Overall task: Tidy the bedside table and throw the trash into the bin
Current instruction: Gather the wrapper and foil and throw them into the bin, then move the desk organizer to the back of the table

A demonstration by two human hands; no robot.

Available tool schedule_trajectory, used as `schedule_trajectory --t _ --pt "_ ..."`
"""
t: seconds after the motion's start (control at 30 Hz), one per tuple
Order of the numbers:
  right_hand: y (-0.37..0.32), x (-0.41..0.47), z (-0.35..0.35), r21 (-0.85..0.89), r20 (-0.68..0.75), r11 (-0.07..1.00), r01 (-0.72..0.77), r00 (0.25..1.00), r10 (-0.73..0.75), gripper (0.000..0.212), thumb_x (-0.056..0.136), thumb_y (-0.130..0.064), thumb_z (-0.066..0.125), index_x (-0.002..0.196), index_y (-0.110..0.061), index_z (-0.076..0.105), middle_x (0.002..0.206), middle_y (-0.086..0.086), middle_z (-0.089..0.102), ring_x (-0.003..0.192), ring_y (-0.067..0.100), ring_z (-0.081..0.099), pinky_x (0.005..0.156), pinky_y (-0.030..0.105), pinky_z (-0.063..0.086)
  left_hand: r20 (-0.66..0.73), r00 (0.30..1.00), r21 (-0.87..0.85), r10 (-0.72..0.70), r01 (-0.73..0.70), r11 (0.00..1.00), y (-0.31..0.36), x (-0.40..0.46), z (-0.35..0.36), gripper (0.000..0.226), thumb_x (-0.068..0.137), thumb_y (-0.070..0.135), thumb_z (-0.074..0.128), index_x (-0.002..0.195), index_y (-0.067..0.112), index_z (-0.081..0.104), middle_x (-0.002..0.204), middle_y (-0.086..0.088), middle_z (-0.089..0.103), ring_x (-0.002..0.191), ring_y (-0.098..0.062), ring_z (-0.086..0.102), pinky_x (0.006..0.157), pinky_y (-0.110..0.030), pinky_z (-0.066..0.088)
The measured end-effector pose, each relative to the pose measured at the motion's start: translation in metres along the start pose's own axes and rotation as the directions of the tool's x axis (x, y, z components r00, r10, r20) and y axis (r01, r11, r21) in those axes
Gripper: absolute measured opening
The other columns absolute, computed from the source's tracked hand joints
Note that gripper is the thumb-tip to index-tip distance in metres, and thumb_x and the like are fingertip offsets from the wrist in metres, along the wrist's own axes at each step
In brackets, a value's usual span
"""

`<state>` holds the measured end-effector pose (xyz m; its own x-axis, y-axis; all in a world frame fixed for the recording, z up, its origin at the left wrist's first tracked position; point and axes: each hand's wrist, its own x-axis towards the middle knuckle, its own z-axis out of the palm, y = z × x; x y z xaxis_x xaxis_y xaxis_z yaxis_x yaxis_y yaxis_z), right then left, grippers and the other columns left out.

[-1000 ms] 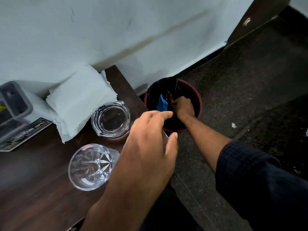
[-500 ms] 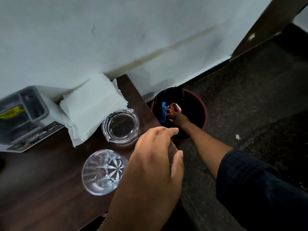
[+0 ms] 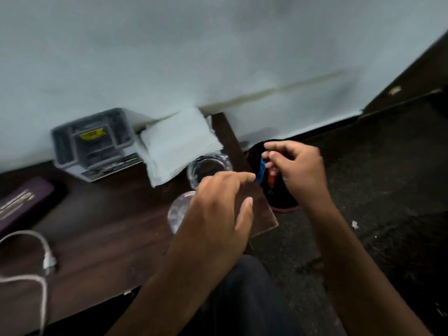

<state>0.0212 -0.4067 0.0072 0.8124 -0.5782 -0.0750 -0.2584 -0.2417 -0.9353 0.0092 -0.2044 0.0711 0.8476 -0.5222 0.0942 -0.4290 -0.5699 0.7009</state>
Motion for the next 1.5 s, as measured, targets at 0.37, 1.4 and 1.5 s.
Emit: schedule_trajectory --t 0.37,1.4,1.5 --pt "-0.118 -0.087 0.086 -0.356 0.455 0.849 0.389 0.866 -0.206 0.027 0.087 -0.017 0.075 0.113 -0.021 0.075 0.097 -0.006 0.072 0.085 0.009 0.068 0.083 0.024 0.055 -0.231 0.921 -0.124 -0.312 0.29 0.949 -0.092 -0.072 -0.078 0.036 0.088 0.019 0.061 0.123 0.028 0.062 0.112 0.012 0.063 0.105 -0.008 0.058 0.098 -0.029 0.046" --pt "-0.117 -0.076 0.267 -0.725 0.494 0.428 0.539 0.841 -0.222 0.067 0.087 -0.017 0.055 0.15 -0.005 0.034 0.161 0.016 0.026 0.151 0.035 0.014 0.12 0.053 0.021 -0.172 0.792 -0.423 -0.585 0.477 0.77 -0.193 -0.015 -0.128 0.071 0.08 0.013 0.057 0.146 0.033 0.041 0.098 0.027 0.051 0.085 -0.002 0.054 0.06 0.001 0.036" --pt "-0.119 -0.074 0.264 -0.729 0.421 0.555 0.4 0.902 -0.097 0.077 0.087 -0.015 0.056 0.154 0.001 0.021 0.165 0.018 0.013 0.152 0.038 0.012 0.122 0.052 0.02 -0.167 0.787 -0.389 -0.594 0.501 0.773 -0.197 -0.013 -0.127 0.071 0.08 0.016 0.057 0.146 0.035 0.039 0.083 0.034 0.051 0.084 0.0 0.051 0.056 0.005 0.034"
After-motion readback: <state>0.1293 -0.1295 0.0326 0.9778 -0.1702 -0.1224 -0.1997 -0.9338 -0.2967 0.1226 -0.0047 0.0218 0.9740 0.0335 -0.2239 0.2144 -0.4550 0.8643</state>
